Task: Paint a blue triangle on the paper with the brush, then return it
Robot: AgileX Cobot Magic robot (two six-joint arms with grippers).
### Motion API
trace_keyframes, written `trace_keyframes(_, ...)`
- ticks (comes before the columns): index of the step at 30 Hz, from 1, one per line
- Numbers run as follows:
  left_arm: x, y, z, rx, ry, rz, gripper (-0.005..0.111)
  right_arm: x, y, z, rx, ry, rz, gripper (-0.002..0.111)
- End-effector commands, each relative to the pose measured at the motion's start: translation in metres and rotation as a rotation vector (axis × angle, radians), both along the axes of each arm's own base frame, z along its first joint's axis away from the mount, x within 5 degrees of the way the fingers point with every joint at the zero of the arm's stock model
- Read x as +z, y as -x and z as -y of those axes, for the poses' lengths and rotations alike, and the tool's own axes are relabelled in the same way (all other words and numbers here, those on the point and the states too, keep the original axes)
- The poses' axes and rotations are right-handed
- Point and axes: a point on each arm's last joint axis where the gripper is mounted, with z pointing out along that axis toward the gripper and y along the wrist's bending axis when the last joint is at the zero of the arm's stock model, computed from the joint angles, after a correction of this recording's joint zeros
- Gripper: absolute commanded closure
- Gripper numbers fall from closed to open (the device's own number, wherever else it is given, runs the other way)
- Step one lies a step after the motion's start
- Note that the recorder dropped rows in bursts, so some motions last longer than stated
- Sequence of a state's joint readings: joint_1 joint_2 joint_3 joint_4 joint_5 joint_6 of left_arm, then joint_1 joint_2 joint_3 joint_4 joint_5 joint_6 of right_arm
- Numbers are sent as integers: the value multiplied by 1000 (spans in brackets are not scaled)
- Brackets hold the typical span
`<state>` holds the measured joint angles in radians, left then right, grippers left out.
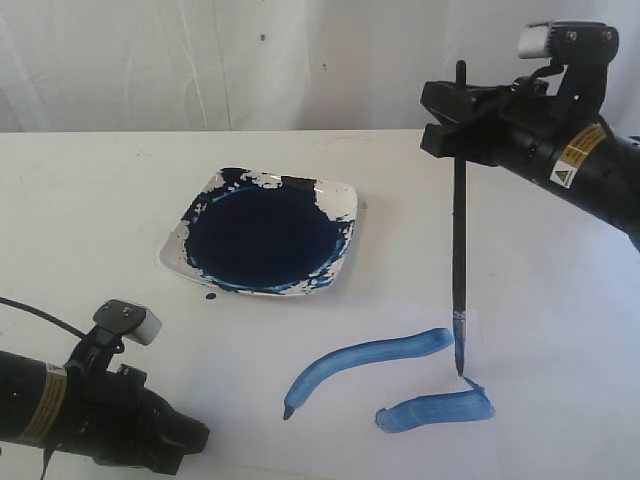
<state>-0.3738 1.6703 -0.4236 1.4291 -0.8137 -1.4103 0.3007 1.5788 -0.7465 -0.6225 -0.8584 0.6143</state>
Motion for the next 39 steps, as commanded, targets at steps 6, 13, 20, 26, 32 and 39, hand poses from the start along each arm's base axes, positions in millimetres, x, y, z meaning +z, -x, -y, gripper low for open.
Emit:
trace_keyframes(6, -2, 2, -1, -14, -34, 6, 107, 23, 8, 3, 20, -114, 44, 108)
trace_keyframes(13, -2, 2, -1, -14, -34, 6, 107, 42, 17, 5, 30, -174, 63, 108)
trace_keyframes(20, -2, 2, -1, -14, -34, 6, 107, 52, 24, 5, 75, -296, 2, 108)
trace_keyframes(26, -2, 2, -1, -14, -34, 6, 107, 56, 29, 2, 141, -335, 10, 108)
trace_keyframes(32, -2, 2, -1, -14, -34, 6, 107, 49, 32, -2, 185, -238, 6, 108)
trace_keyframes(39, -2, 2, -1, -14, -34, 6, 107, 46, 31, -2, 176, -206, -9, 108)
